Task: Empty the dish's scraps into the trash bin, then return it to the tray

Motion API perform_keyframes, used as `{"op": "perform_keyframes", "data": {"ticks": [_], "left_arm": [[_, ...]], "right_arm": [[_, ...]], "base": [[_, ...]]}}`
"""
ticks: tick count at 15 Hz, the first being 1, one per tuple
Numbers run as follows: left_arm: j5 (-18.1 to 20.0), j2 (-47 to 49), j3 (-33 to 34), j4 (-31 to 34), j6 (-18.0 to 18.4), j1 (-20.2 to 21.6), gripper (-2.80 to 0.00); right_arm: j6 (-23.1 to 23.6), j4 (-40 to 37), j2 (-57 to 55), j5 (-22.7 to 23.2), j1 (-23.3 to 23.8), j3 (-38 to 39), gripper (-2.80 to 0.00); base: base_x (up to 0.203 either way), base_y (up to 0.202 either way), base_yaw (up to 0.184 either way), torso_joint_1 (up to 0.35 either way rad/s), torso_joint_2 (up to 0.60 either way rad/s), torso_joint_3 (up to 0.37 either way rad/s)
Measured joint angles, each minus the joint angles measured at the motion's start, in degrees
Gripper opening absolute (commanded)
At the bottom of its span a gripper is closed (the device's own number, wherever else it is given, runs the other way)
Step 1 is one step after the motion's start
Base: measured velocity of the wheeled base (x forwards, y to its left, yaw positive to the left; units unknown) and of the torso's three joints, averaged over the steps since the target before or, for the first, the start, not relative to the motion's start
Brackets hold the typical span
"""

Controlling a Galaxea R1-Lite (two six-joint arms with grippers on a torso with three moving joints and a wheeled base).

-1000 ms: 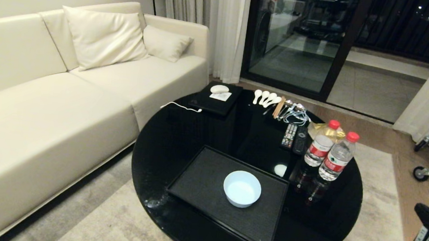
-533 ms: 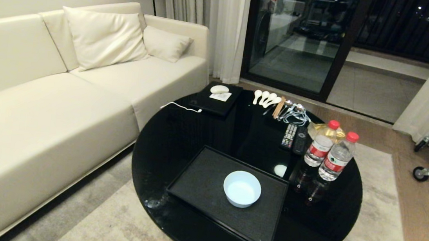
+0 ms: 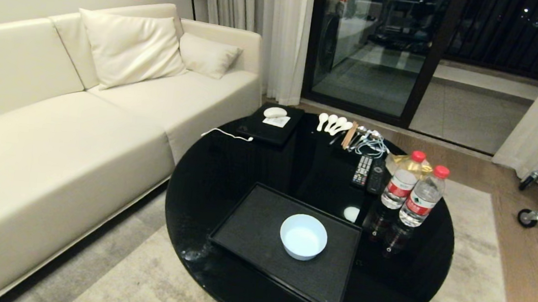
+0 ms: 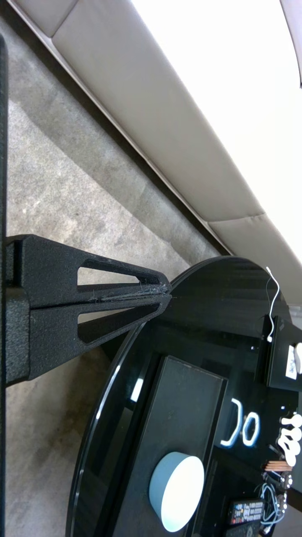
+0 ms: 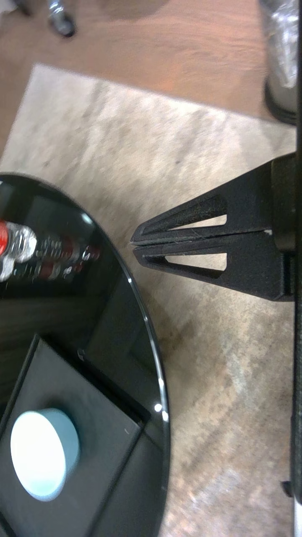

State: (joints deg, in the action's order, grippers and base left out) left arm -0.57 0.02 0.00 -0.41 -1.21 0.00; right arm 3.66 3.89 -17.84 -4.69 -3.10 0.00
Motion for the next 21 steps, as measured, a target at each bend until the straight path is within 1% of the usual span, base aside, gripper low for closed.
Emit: {"op": "perform_keyframes", "data": {"ticks": [2,5,7,13,16,21], "left_arm": [[0.0,0.0,0.0,0.0,0.0,0.0,-2.8],[0.0,0.0,0.0,0.0,0.0,0.0,-2.8],[0.0,0.0,0.0,0.0,0.0,0.0,-2.8],[0.0,0.0,0.0,0.0,0.0,0.0,-2.8],[0.0,0.0,0.0,0.0,0.0,0.0,-2.8],[0.0,0.0,0.0,0.0,0.0,0.0,-2.8]], "right_arm": [[1.2,-3.0,6.2,2.5,1.7,0.0,-2.8],[1.3,-3.8,13.6,3.1,2.7,0.0,-2.8],[1.2,-3.8,16.1,3.1,2.9,0.0,-2.8],[1.1,-3.8,17.9,3.2,3.0,0.0,-2.8],[-0.1,-3.8,17.9,3.1,3.0,0.0,-2.8],[-0.2,-3.8,17.9,3.1,3.0,0.0,-2.8]], "base": [[0.0,0.0,0.0,0.0,0.0,0.0],[0.0,0.0,0.0,0.0,0.0,0.0],[0.0,0.0,0.0,0.0,0.0,0.0],[0.0,0.0,0.0,0.0,0.0,0.0],[0.0,0.0,0.0,0.0,0.0,0.0],[0.0,0.0,0.0,0.0,0.0,0.0]]}}
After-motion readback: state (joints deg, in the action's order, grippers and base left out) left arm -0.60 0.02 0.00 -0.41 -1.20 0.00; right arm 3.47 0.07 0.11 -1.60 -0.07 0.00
